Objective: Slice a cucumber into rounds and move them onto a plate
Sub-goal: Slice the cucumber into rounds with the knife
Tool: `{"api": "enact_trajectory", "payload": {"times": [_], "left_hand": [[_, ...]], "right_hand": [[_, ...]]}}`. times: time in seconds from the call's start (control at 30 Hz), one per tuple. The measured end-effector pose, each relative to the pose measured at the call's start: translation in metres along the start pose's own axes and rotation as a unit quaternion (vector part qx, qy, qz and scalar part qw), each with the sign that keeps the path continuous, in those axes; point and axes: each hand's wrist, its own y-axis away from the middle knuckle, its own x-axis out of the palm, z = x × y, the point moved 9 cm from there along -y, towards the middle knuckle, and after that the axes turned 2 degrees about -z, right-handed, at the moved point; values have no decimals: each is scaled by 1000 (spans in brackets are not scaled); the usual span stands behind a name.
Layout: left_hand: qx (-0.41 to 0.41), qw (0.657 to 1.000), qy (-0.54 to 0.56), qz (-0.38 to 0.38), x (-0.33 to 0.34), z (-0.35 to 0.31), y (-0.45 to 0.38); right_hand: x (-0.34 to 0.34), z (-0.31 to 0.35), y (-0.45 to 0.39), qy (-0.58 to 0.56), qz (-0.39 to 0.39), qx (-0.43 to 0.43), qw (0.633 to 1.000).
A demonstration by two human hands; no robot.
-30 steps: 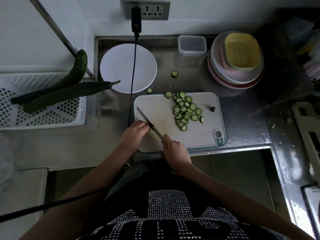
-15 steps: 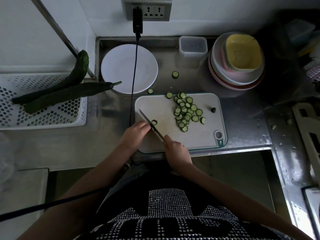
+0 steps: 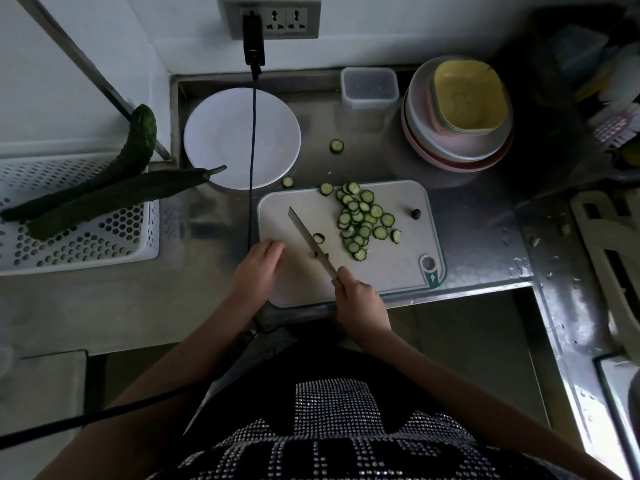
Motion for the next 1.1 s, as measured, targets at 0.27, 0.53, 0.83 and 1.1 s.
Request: {"api": "enact_trajectory", "payload": {"times": [0.27, 0.53, 0.83, 1.1], "left_hand": [[45, 994, -17, 94, 30, -36, -19], [60, 991, 29, 115, 54, -71, -33], [-51, 993, 69, 82, 43, -53, -31], [-52, 996, 68, 15, 26, -51, -30]], "right_hand": [[-8, -14, -1, -26, -28, 38, 999], [-24, -34, 4, -63, -77, 71, 992], [-19, -35, 4, -73, -54, 68, 994], [-13, -25, -1, -74, -32, 60, 995]]}}
